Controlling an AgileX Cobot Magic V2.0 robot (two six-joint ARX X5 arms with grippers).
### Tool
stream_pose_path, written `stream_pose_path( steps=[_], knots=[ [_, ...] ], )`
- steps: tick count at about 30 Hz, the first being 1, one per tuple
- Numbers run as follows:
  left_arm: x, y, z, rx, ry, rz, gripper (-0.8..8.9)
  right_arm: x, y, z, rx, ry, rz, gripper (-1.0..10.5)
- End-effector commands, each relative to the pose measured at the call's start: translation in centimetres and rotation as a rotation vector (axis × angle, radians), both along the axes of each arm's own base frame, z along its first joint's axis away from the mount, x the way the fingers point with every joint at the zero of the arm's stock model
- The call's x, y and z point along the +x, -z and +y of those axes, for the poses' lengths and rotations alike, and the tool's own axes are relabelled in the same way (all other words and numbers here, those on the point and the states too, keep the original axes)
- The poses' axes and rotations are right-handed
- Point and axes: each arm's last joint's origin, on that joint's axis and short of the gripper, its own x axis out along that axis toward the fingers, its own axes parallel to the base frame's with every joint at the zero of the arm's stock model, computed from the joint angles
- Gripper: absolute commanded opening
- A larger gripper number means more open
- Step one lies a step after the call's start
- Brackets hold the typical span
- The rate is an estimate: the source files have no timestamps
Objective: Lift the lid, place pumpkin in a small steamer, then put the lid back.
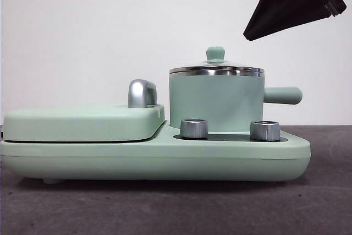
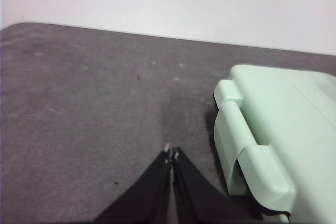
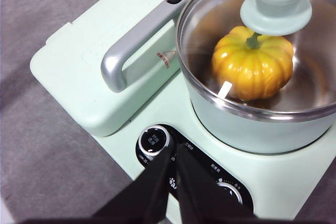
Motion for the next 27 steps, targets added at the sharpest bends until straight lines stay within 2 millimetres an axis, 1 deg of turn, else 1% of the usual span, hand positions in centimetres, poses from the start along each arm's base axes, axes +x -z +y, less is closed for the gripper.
stream_pose_path(
  steps=[1, 22, 23, 27],
  knots=[
    [0.1, 0.6, 0.0, 0.015, -0.004, 0.015, 0.07, 0.1, -0.2, 0.2, 0.004, -0.01, -0.017, 0.2],
    [0.1, 0.7, 0.0, 0.017, -0.003, 0.018, 0.07, 0.1, -0.3, 0.2, 0.006, -0.009, -0.021, 0.2],
    [0.1, 0.7, 0.0, 0.017, -0.003, 0.018, 0.07, 0.0, -0.4, 0.1, 0.002, -0.006, -0.036, 0.2],
    [0.1, 0.7, 0.0, 0.017, -0.003, 0.019, 0.07, -0.9, -1.5, -1.2, -0.058, 0.032, -0.17, 0.2]
  ],
)
